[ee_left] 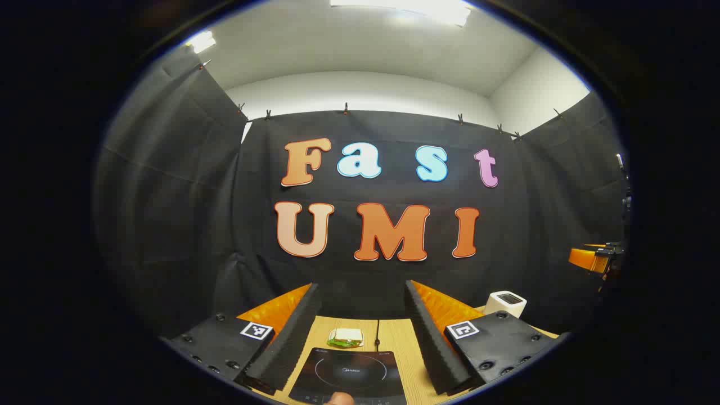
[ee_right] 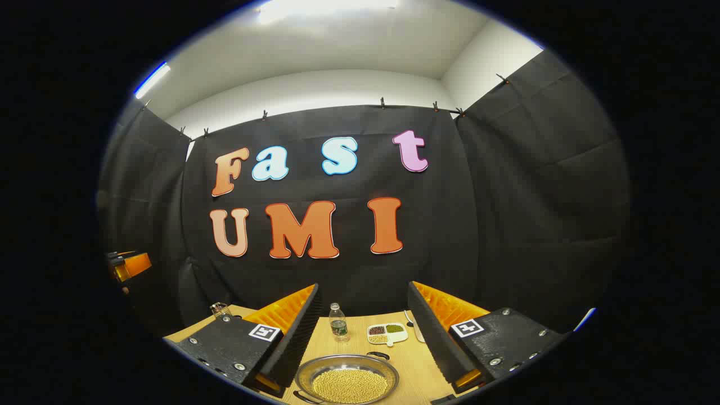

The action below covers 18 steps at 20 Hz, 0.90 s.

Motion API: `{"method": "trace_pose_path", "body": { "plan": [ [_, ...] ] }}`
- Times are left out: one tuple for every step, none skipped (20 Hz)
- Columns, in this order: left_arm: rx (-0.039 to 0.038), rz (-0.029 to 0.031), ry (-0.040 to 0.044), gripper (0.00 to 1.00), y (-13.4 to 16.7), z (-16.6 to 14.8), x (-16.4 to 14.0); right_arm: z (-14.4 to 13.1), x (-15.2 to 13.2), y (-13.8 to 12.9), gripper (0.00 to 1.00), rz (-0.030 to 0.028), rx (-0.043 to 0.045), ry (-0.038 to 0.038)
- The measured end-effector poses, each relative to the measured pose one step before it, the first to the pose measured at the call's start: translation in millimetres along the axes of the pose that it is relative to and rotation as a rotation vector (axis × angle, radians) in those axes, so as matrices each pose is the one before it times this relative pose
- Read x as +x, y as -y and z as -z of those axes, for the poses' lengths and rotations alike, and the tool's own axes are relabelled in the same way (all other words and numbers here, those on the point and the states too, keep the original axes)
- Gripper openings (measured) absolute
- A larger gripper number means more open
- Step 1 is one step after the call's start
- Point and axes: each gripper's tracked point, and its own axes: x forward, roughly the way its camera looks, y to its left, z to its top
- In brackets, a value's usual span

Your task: First push the handle of the pot to place it horizontally, then grasp the pot with both hands and set it on the induction cooktop.

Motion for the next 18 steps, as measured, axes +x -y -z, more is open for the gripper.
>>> {"method": "trace_pose_path", "body": {
  "plan": [
    [-0.00033,0.00048,0.00250,0.96,0.56,-1.00,-0.81,-1.44,-0.96,0.40,0.95,0.00052,-0.00263,0.00229],
    [-0.00080,0.00108,0.00156,0.96,0.39,-0.81,-0.84,-0.35,-0.59,0.00,0.95,0.00107,-0.00249,0.00173],
    [-0.00056,0.00273,0.00060,0.96,0.75,0.18,0.44,-0.37,-0.10,-0.47,0.95,0.00040,-0.00277,0.00094],
    [0.00037,0.00238,-0.00072,0.96,1.40,0.12,-0.10,0.04,-0.65,0.34,0.95,0.00022,-0.00249,0.00013],
    [0.00025,-0.00118,-0.00203,0.96,0.21,0.48,-0.01,-0.20,-0.82,0.48,0.95,0.00146,-0.00132,-0.00021],
    [0.00017,-0.00080,-0.00262,0.96,-0.65,0.56,0.00,-0.30,0.36,1.26,0.95,0.00501,-0.00139,-0.00010],
    [-0.00078,-0.00038,0.00022,0.96,-0.13,0.04,-0.05,-0.45,-0.02,1.75,0.95,0.00407,-0.00133,0.00144],
    [-0.00105,-0.00037,0.00164,0.96,-0.52,-0.80,-0.72,0.23,-0.57,0.65,0.94,0.00167,0.00003,0.00106],
    [-0.00135,-0.00148,0.00151,0.96,-0.76,0.16,-0.15,-0.11,0.06,-0.09,0.94,-0.00040,0.00284,-0.00082],
    [-0.00170,-0.00226,0.00269,0.96,-0.95,-0.44,-0.77,0.76,0.25,-0.37,0.94,-0.00040,0.00342,-0.00121],
    [-0.00144,-0.00408,0.00127,0.96,-0.64,-0.27,-0.42,0.01,0.13,1.02,0.95,0.00288,0.00074,-0.00044],
    [-0.00021,-0.00362,-0.00017,0.96,-0.87,-0.51,-0.36,0.08,0.51,2.19,0.95,0.00426,-0.00295,0.00068],
    [0.00112,-0.00123,0.00076,0.96,-0.32,0.49,-1.14,-0.29,-0.48,0.76,0.95,0.00297,-0.00459,0.00057],
    [0.00086,-0.00226,0.00058,0.96,-0.94,-0.93,-0.14,0.94,-0.17,0.57,0.95,0.00195,-0.00376,0.00008],
    [0.00007,-0.00219,-0.00040,0.96,-1.08,0.43,0.15,0.44,0.11,-0.35,0.95,0.00019,-0.00166,-0.00067],
    [0.00025,0.00036,-0.00026,0.96,0.67,0.11,-0.58,0.50,-0.56,-1.28,0.95,-0.00309,0.00036,-0.00029],
    [0.00015,-0.00124,-0.00058,0.96,-0.03,0.09,-0.03,0.24,-0.72,-0.77,0.95,-0.00412,0.00094,0.00012],
    [-0.00022,-0.00109,0.00000,0.96,0.08,-0.21,-0.72,-0.70,-0.76,-0.42,0.95,-0.00328,0.00142,0.00025]
  ]
}}
